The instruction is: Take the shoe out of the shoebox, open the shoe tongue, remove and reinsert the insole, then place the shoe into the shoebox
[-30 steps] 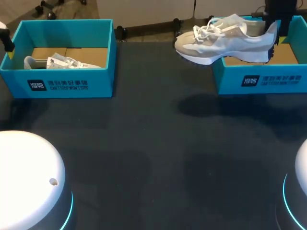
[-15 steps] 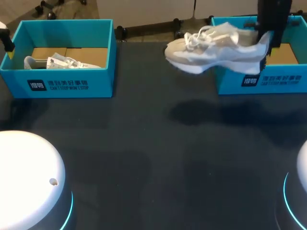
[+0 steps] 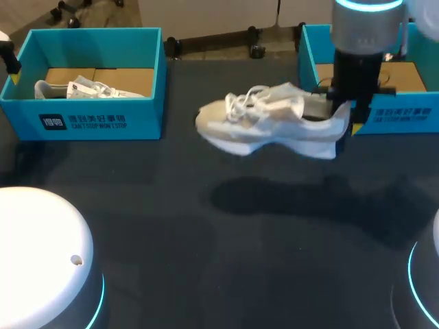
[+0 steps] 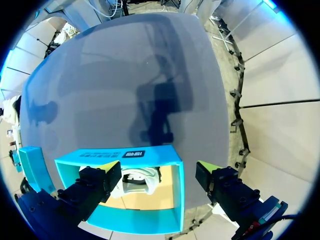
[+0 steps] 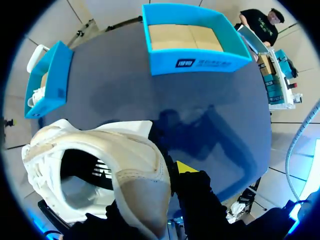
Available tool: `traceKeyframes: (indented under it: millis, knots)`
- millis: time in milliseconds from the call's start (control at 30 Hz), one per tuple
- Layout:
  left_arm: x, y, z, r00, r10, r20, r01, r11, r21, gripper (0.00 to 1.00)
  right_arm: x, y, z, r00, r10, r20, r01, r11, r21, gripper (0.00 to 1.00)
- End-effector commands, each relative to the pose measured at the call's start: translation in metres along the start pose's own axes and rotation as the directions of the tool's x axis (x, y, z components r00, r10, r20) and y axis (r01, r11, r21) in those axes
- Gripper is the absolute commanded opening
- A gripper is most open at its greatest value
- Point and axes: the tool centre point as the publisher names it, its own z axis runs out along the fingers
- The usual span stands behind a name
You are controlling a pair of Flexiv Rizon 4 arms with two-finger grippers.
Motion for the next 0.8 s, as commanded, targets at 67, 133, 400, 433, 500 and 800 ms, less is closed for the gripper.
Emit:
traceKeyframes:
  millis: [67, 133, 400, 433, 500, 800]
  knots:
    - [0.0, 0.0, 0.0, 1.0, 0.001, -0.002, -0.001, 1.0, 0.0, 1.0, -0.002, -0.004, 0.003, 1.0, 0.0, -0.009, -0.001, 1.0, -0.025, 0.0]
    - [0.0, 0.0, 0.0, 1.0, 0.001, -0.002, -0.001, 1.0, 0.0, 1.0, -0.002, -0.004, 0.003, 1.0, 0.0, -0.009, -0.001, 1.0, -0.025, 0.0]
    - [0.0, 0.0, 0.0, 1.0, 0.001, -0.002, -0.001, 1.0, 0.0, 1.0, -0.002, -0.004, 0.003, 1.0, 0.0, -0.009, -0.001, 1.0, -0.025, 0.0]
    - [0.0, 0.0, 0.0, 1.0, 0.001, -0.002, -0.001, 1.0, 0.0, 1.0, -0.002, -0.004, 0.003, 1.0, 0.0, -0.009, -0.001, 1.0, -0.025, 0.0]
    - [0.0, 0.0, 0.0, 1.0, 0.001, -0.002, -0.001, 1.0, 0.0, 1.0, -0.002, -0.004, 0.003, 1.0, 0.0, -0.009, -0.001, 1.0, -0.025, 0.0]
    - [0.0, 0.0, 0.0, 1.0, 0.001, -0.002, -0.001, 1.0, 0.0, 1.0, 0.024, -0.044, 0.029, 0.999, -0.023, -0.032, 0.022, 0.999, -0.045, 0.0]
